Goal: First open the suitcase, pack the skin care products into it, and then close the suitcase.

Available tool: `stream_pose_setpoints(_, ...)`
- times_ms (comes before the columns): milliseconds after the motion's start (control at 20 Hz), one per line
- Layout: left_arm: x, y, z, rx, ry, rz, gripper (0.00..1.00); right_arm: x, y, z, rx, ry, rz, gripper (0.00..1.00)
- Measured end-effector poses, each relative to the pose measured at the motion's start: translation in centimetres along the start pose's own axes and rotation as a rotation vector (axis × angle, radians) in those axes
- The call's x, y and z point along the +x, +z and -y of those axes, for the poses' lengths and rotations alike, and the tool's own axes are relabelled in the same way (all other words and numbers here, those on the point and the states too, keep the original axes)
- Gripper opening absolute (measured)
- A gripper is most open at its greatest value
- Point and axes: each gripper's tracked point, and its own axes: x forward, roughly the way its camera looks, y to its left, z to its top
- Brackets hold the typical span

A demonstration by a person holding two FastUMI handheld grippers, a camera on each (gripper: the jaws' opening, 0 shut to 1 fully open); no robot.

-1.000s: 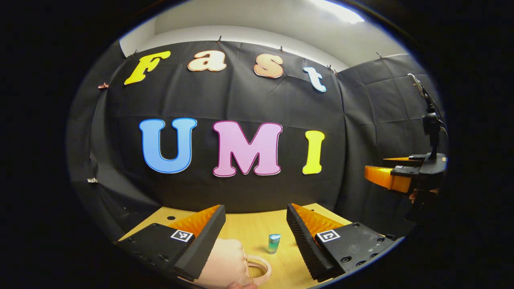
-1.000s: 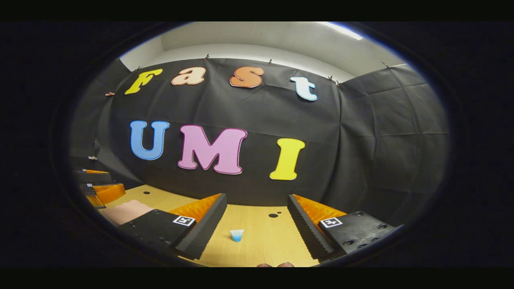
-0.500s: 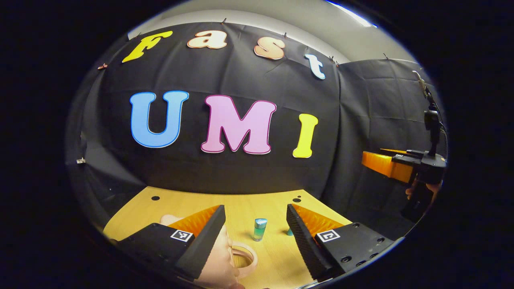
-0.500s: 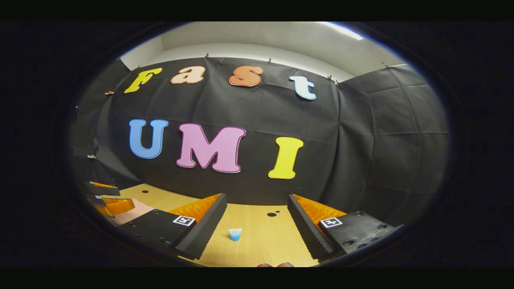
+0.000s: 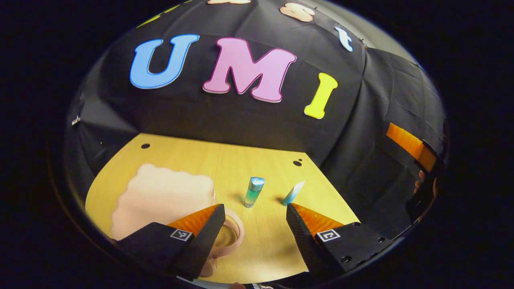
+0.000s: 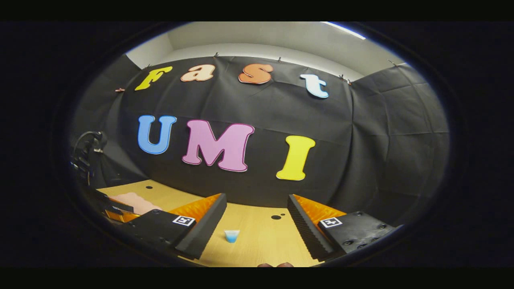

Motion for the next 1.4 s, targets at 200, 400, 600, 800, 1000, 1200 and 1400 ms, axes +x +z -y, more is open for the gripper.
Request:
stream_pose_setpoints(200,3.1,-4.1,-0.3,-0.011,0.073,-0.150,0.97,0.7,-2.8,0.9,0.010,0.058,-0.044,0.96)
stream_pose_setpoints(400,6.2,-8.0,-1.6,-0.159,0.144,-0.288,0.91,1.2,-5.0,3.0,0.039,0.075,-0.085,0.96)
stream_pose_setpoints(600,8.3,-9.0,-2.2,-0.107,0.171,-0.327,0.89,1.5,-6.7,6.0,0.044,0.059,-0.106,0.96)
stream_pose_setpoints(800,9.9,-10.9,-2.4,-0.070,0.203,-0.409,0.89,1.8,-8.7,7.9,0.065,0.050,-0.150,0.96)
stream_pose_setpoints(1000,10.9,-11.3,-2.7,-0.043,0.205,-0.437,0.86,2.1,-9.3,9.1,0.064,0.052,-0.161,0.96)
stream_pose_setpoints(1200,10.3,-11.3,-3.8,0.038,0.223,-0.477,0.14,2.2,-10.0,9.5,0.076,0.063,-0.179,0.96)
stream_pose_setpoints(1400,9.5,-9.6,-3.3,0.087,0.214,-0.476,0.11,2.5,-10.3,9.1,0.083,0.074,-0.186,0.96)
